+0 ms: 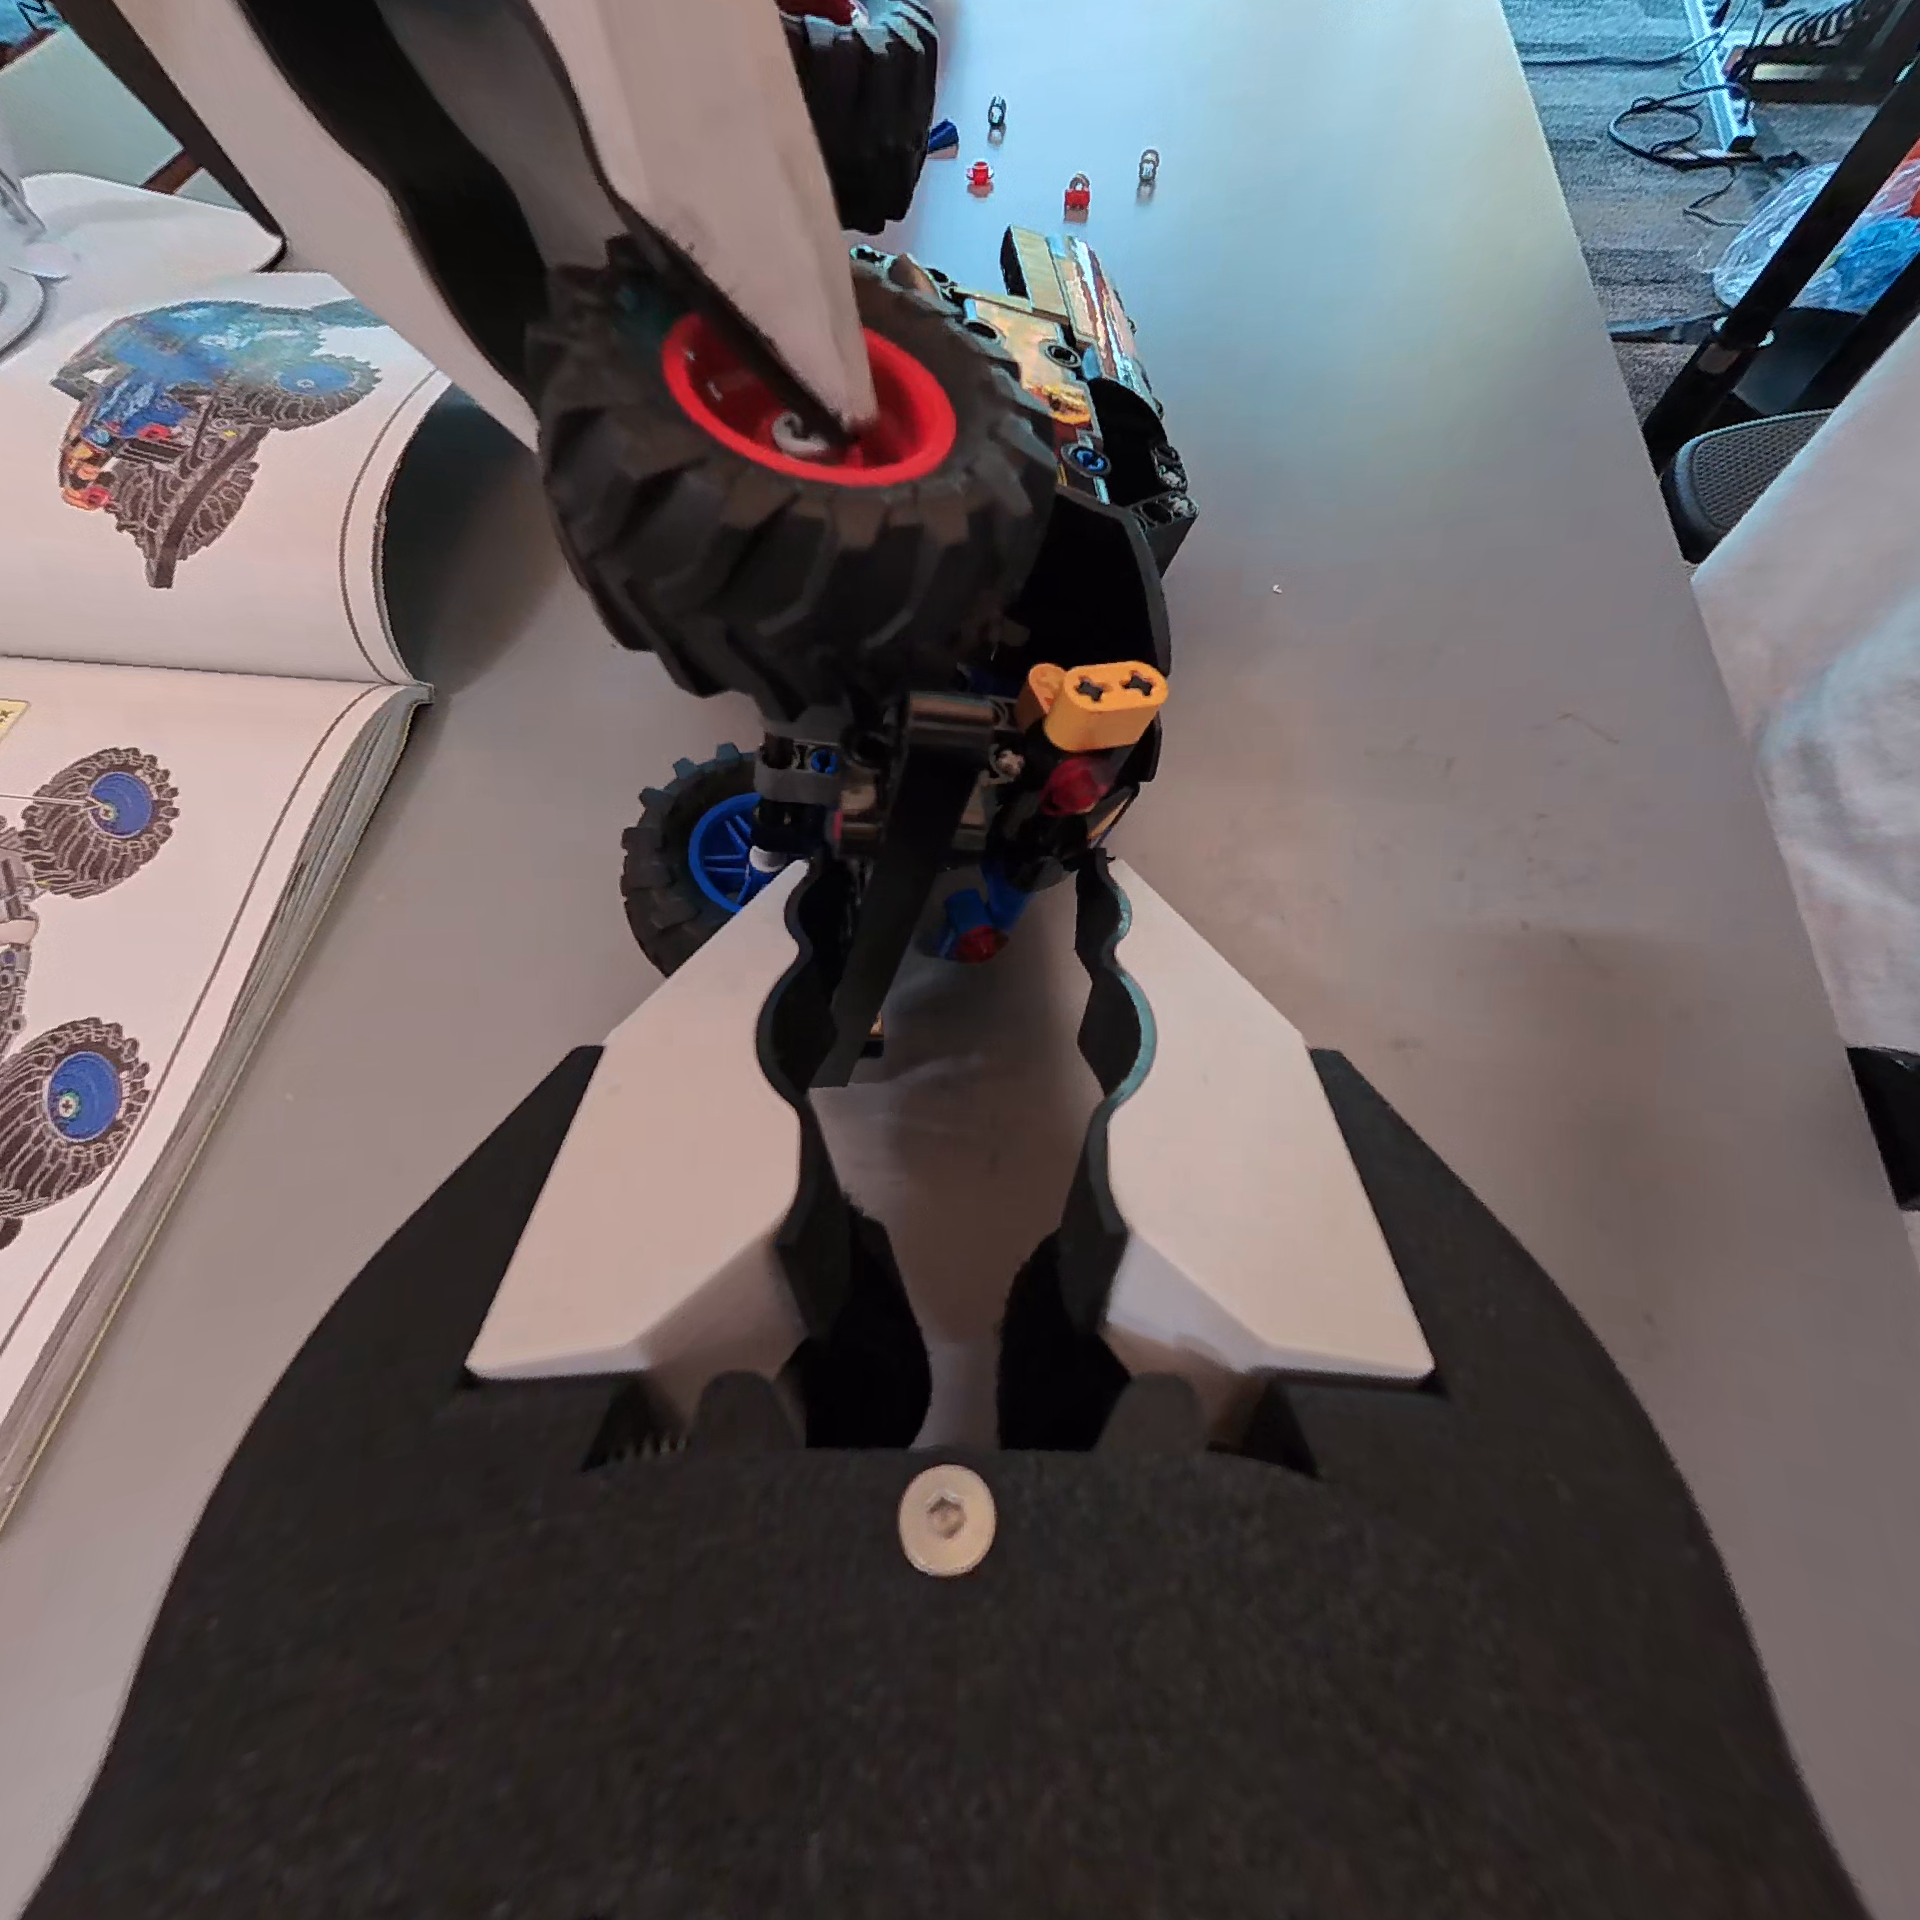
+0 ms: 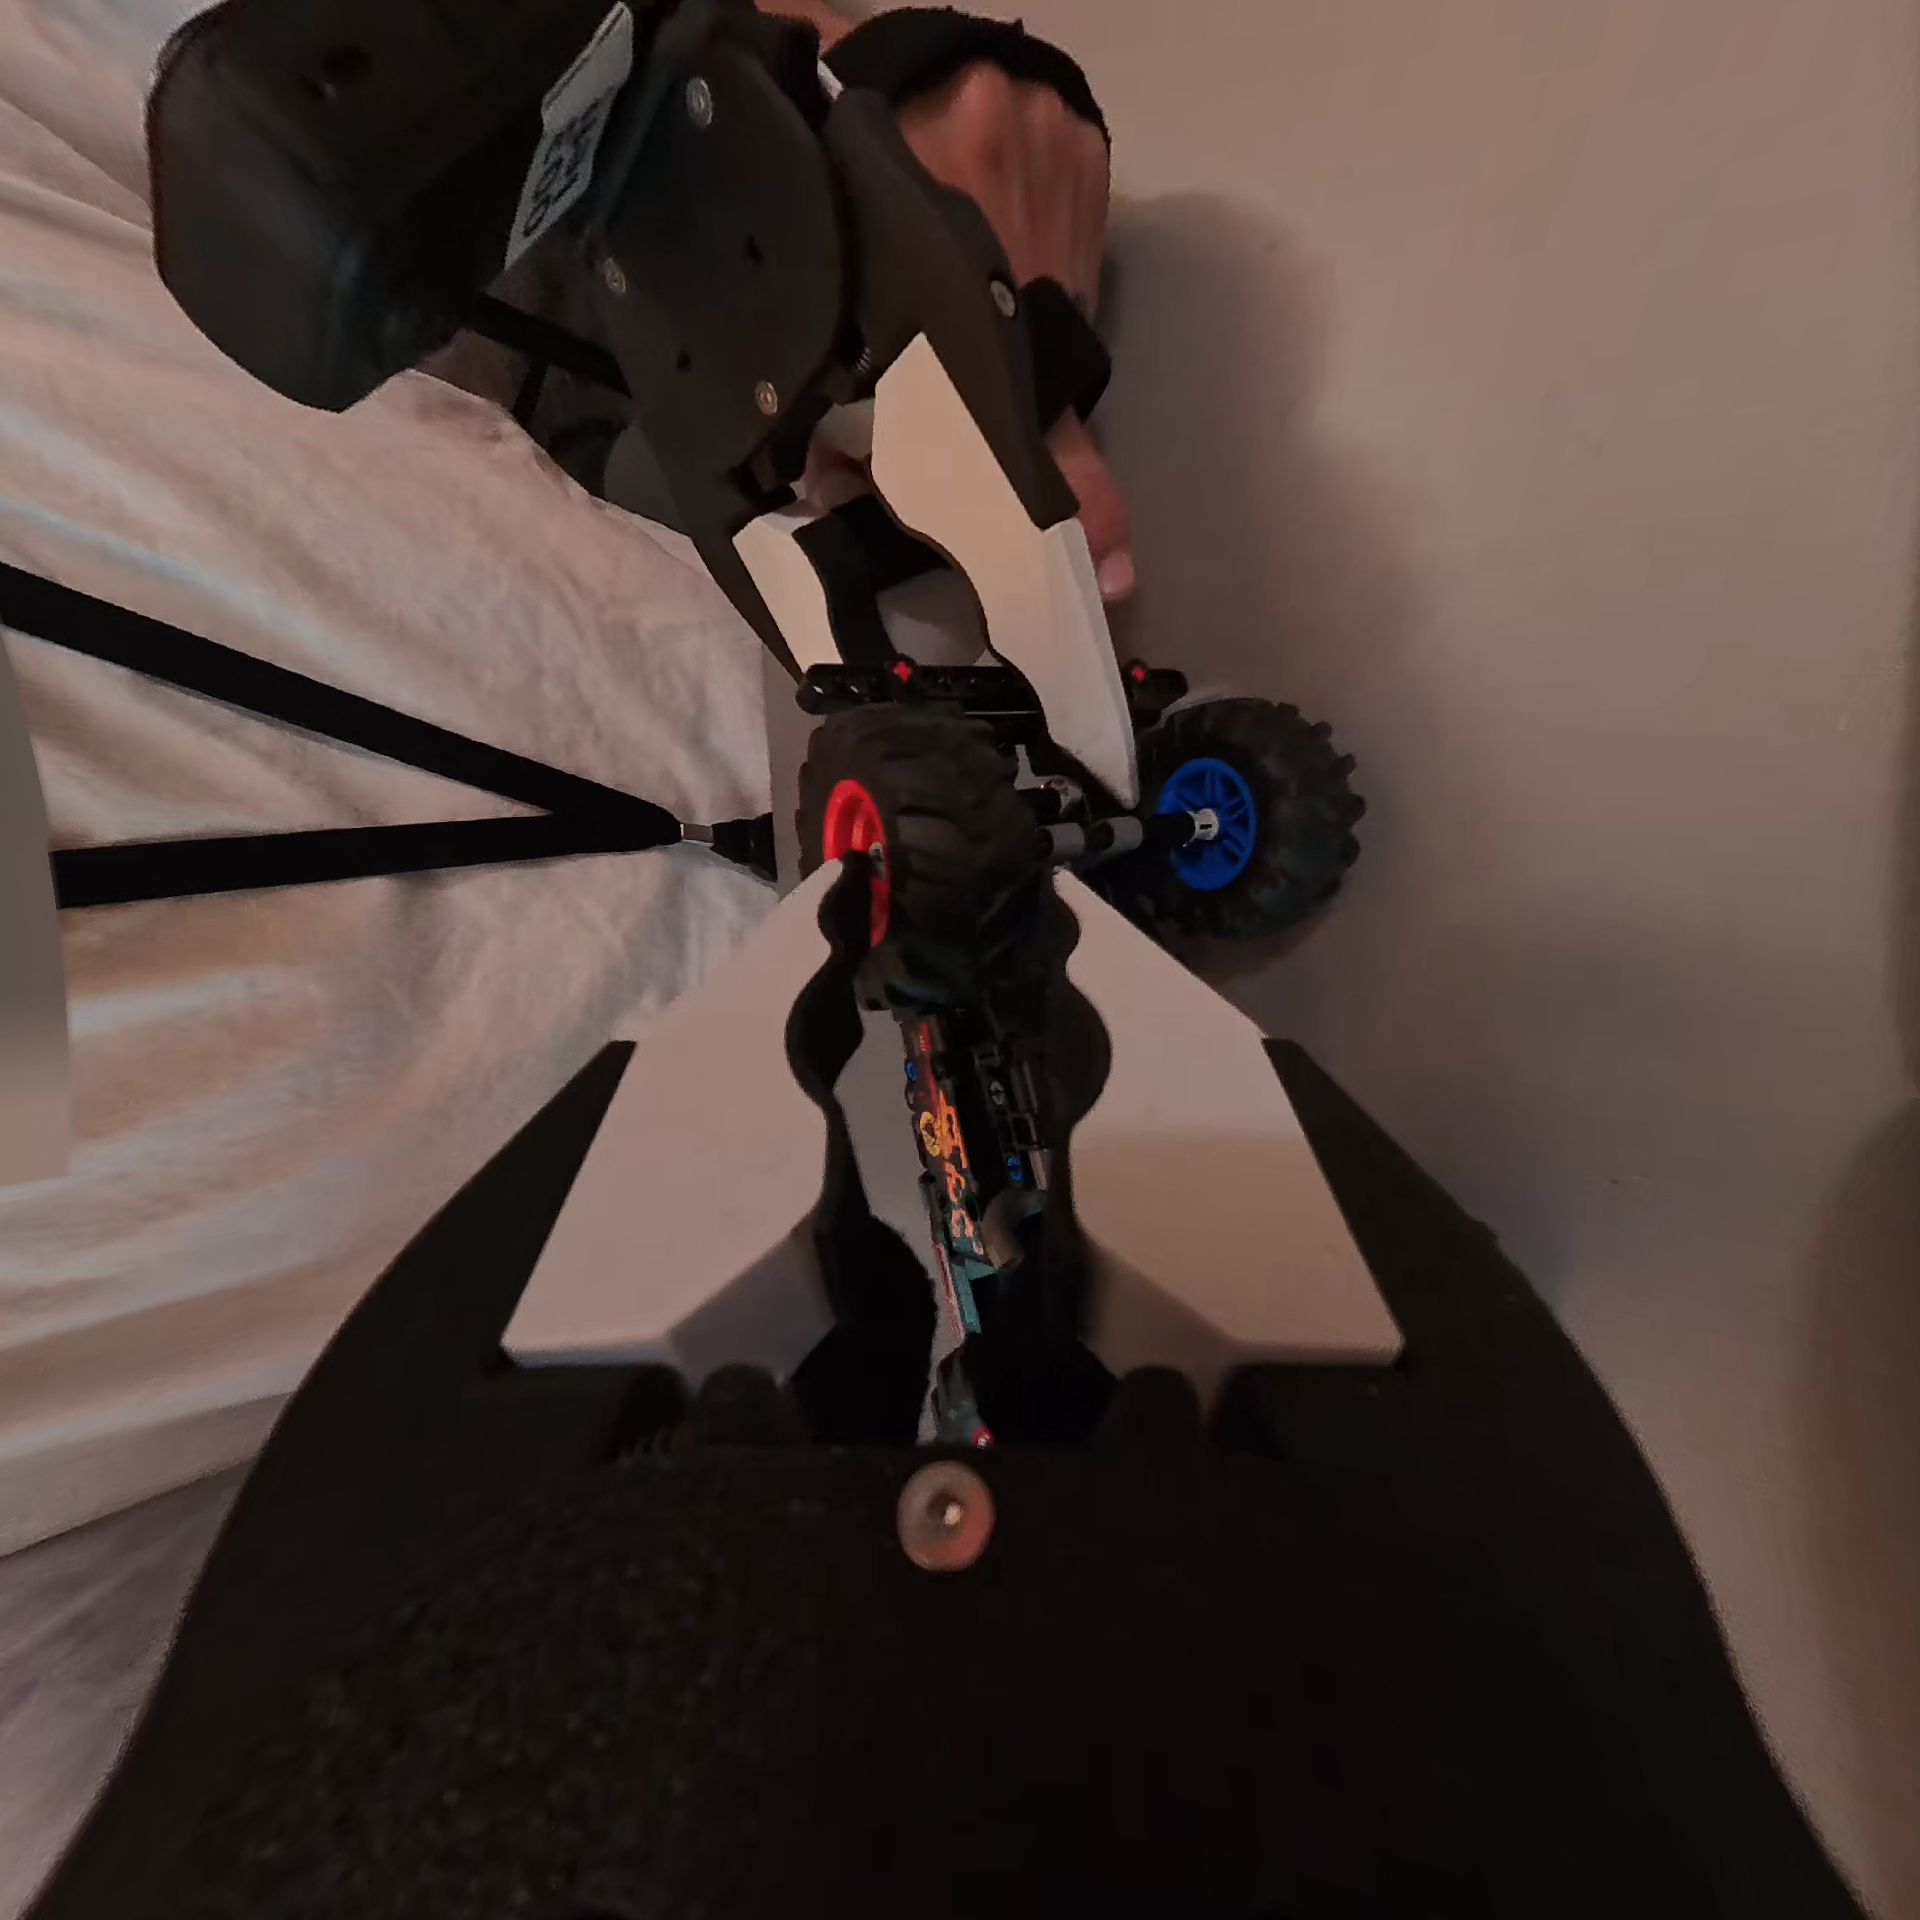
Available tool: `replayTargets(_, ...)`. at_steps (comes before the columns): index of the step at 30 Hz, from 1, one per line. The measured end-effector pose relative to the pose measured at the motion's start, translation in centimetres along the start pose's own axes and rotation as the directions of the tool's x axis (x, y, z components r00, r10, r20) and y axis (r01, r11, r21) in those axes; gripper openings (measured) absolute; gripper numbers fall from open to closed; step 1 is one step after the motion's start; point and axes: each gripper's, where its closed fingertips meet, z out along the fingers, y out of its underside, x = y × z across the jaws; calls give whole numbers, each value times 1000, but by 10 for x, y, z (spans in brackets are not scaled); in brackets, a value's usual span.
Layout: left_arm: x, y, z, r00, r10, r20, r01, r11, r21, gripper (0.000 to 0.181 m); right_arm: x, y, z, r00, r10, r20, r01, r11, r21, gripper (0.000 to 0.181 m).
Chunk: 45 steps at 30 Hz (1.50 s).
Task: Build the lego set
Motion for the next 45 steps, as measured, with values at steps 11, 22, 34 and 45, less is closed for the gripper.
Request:
replayTargets(11,-2,1,0,1000,-17,-1,17,1000,-8,44,3,-2,1,1000,3,0,-3,1000,-13,28)
replayTargets(22,-3,2,0,1000,-21,3,21,1000,-9,44,6,-2,0,1000,4,-13,-4,1000,-2,27)
replayTargets(34,-3,0,-2,1000,-12,-4,12,1000,11,44,9,-9,-3,1000,-14,-27,15,1000,15,29)
replayTargets(45,-2,-1,0,1000,5,1,-5,1000,8,44,-4,-17,-18,984,-138,-115,148,986,81,34)
